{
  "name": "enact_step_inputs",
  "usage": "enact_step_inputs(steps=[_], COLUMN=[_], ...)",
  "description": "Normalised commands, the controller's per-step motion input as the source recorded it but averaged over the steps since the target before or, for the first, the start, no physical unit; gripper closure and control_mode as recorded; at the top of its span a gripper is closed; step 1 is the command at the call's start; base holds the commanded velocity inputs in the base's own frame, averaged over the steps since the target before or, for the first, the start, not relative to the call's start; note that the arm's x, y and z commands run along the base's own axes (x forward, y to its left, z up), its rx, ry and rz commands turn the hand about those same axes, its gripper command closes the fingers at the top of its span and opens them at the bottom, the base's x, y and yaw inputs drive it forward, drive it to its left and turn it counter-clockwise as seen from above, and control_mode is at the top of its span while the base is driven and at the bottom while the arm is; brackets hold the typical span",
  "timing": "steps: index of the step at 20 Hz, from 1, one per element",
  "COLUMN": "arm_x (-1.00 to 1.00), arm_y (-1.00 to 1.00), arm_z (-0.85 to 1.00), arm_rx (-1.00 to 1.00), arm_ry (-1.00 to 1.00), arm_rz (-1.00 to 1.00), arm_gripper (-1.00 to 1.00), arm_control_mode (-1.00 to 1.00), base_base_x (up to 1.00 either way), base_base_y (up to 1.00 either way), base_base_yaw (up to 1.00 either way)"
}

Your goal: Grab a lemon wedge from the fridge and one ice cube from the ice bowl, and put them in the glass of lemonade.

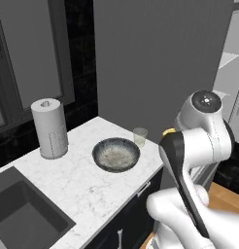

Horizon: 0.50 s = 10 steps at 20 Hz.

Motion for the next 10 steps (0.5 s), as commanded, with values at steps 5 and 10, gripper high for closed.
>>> enact_step_inputs(steps=[5, 10], arm_x=[0.14, 0.12], arm_y=[0.00, 0.00], arm_z=[-0.10, -0.13], arm_rx=[-0.33, -0.35], arm_ry=[0.09, 0.11], arm_rz=[0.25, 0.27], arm_gripper=[1.00, 1.00], arm_control_mode=[-1.00, -1.00], base_base_x=[0.00, 0.00], base_base_y=[0.00, 0.00], base_base_yaw=[0.00, 0.00])
